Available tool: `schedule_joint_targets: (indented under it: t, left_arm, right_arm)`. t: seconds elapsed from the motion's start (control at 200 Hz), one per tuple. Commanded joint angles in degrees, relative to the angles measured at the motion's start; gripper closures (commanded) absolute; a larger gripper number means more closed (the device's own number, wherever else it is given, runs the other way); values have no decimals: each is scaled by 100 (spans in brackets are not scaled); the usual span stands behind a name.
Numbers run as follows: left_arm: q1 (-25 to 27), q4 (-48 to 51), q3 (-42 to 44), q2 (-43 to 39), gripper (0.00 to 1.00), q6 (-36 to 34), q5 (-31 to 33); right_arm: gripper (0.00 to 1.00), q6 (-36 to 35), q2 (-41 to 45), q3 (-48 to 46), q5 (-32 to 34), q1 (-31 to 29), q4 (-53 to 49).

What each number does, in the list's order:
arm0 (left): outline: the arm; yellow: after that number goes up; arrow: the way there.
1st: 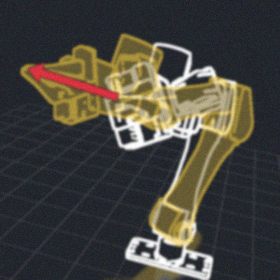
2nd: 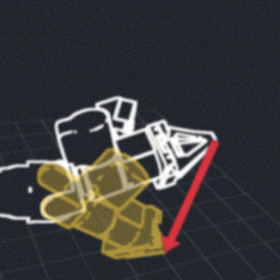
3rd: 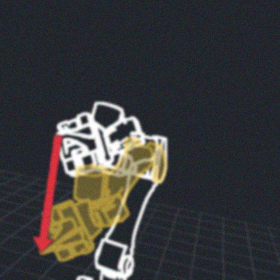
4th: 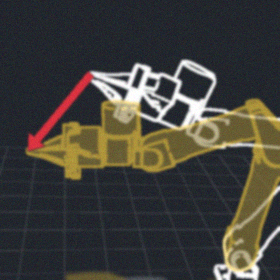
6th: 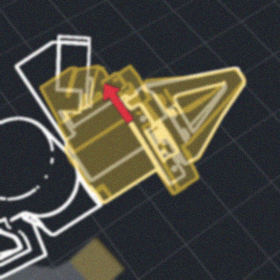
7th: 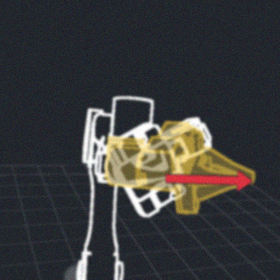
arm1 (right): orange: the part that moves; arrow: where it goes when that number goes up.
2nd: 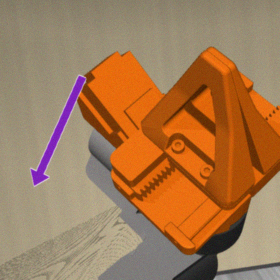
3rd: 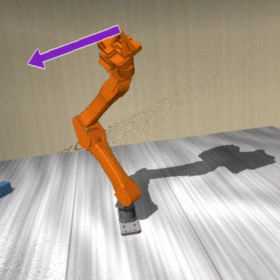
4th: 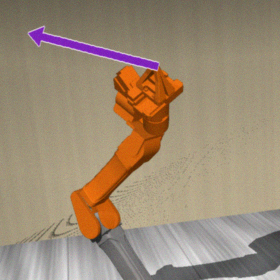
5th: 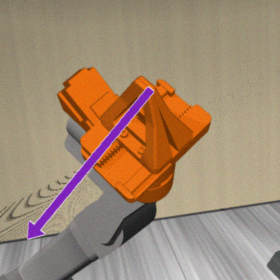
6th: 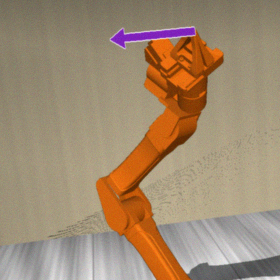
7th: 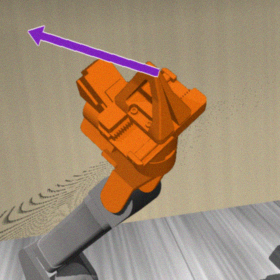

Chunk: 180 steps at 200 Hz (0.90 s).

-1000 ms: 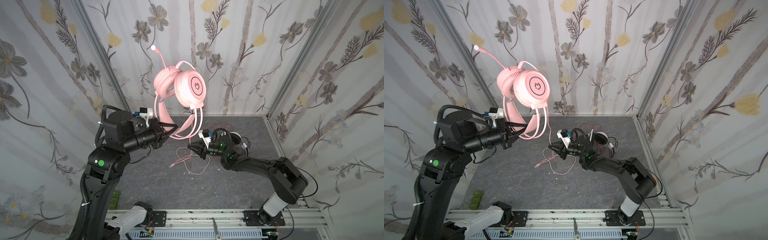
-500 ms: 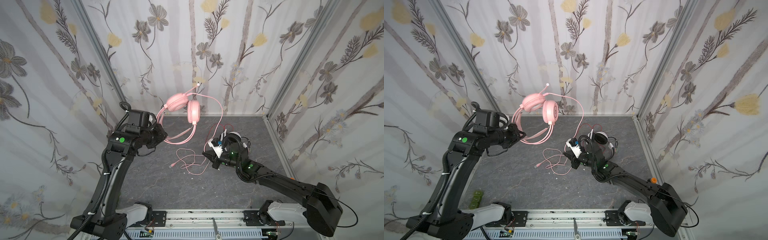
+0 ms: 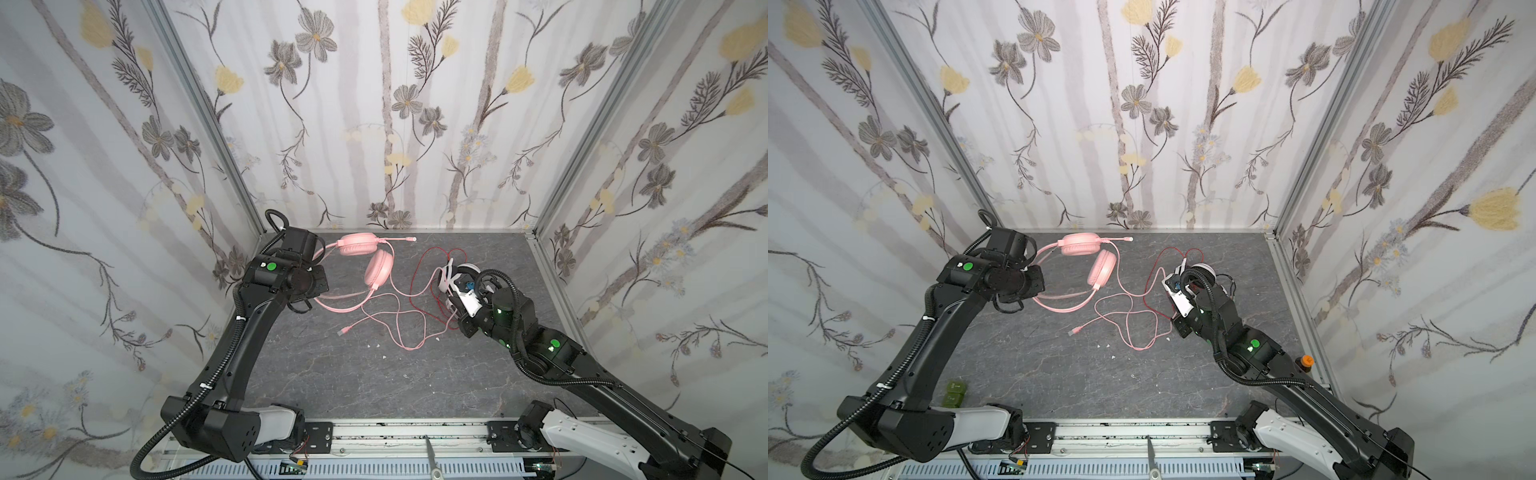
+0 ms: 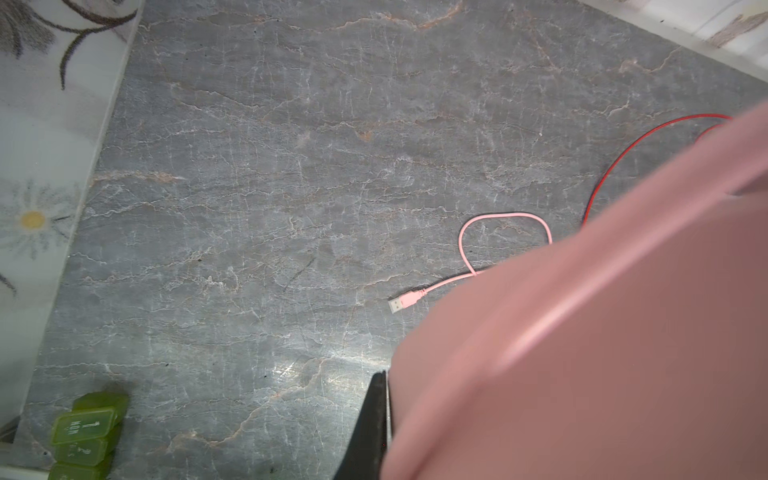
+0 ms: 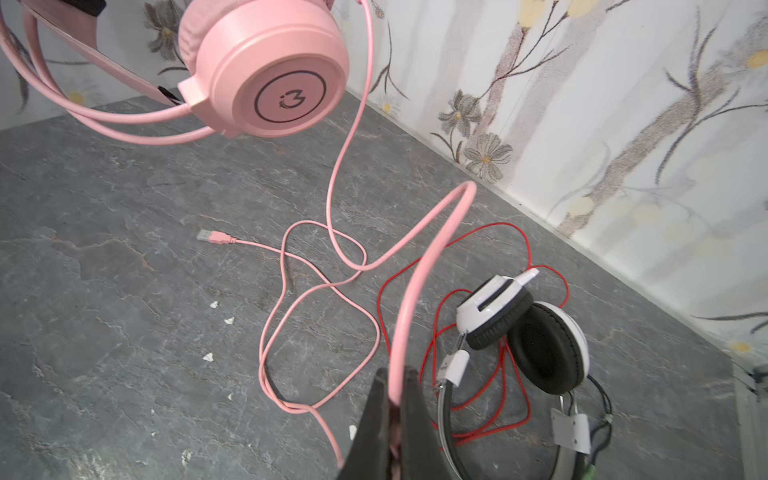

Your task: Wrap the headphones

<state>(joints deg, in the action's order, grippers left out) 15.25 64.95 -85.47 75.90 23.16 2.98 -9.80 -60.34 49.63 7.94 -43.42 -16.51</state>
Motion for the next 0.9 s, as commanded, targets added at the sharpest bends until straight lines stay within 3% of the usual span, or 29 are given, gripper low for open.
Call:
schedule_joint_targets:
  t: [0.0,0.435,0.689,0.894]
  left_arm:
    - [-6,-88,-64,80,100,-259,128]
    - [157,9,-220,611,100,-664,-56]
    - [781,-197,36,577,100,-438,-29]
    - [1201,-262,318,440,100,-252,-44]
  right_arm:
    - [100,-485,110,327,504,-11,-396]
    - [100,-2059,-715,2283,1619,-180,-849]
    - [100,-3091,-1057,2662,1898,-615,-238]
    - [100,-3440,-1411,3086,1787,-874,-25]
